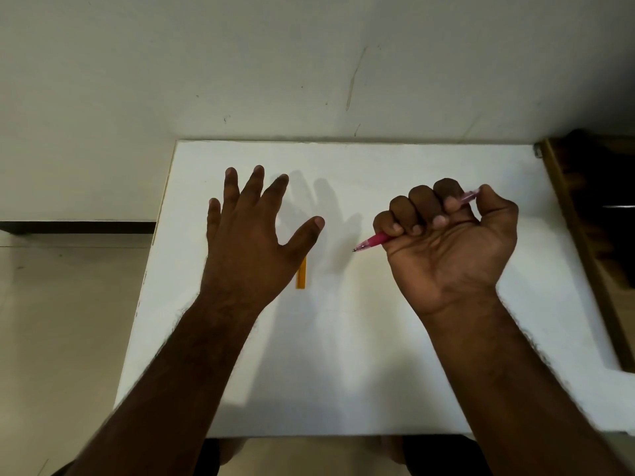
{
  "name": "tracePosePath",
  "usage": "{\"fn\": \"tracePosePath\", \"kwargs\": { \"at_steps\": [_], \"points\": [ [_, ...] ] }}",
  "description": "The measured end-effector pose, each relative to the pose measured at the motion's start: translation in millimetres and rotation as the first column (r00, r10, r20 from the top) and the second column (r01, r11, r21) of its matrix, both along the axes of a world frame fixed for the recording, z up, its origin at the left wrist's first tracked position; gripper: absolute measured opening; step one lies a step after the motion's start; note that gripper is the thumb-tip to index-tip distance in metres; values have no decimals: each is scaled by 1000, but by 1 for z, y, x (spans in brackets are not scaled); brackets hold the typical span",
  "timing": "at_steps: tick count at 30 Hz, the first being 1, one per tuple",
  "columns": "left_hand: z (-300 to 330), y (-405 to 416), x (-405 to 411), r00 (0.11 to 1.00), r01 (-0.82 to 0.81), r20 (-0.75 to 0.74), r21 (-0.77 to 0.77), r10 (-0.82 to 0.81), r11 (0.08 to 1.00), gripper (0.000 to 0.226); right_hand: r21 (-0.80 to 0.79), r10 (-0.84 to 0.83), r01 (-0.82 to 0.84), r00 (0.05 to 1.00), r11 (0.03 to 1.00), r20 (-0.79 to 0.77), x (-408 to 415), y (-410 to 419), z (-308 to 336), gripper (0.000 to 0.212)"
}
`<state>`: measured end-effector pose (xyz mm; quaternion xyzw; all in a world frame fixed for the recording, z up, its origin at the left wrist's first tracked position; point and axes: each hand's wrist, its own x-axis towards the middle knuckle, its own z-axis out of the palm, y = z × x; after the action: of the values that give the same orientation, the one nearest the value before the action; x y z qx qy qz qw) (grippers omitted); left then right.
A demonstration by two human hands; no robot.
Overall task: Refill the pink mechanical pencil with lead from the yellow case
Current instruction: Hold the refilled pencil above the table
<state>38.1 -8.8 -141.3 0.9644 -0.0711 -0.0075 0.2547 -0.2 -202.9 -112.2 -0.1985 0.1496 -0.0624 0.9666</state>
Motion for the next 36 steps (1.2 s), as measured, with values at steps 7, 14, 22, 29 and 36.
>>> {"fn": "tracePosePath", "kwargs": {
  "at_steps": [7, 14, 22, 29, 36],
  "points": [
    [1, -1, -1, 1000, -1, -10, -21, 1, 1000, 80, -11, 3, -4, 1000, 1000, -5, 0, 0, 1, 44],
    [2, -1, -1, 1000, 0, -12, -22, -1, 1000, 79, -24, 5, -5, 1000, 1000, -7, 0, 0, 0, 44],
    [1, -1, 0, 1000, -3, -21, -29, 2, 1000, 78, -31, 13, -13, 1000, 999, -9, 1, 1, 0, 44],
    [0, -1, 0, 1000, -4, -30, -29, 3, 1000, 79, -43, 25, -26, 1000, 999, -12, 0, 2, -1, 44],
    [0, -1, -1, 1000, -1, -30, -19, 1, 1000, 75, -67, 33, -34, 999, 997, -13, 0, 3, 0, 44]
  ]
}}
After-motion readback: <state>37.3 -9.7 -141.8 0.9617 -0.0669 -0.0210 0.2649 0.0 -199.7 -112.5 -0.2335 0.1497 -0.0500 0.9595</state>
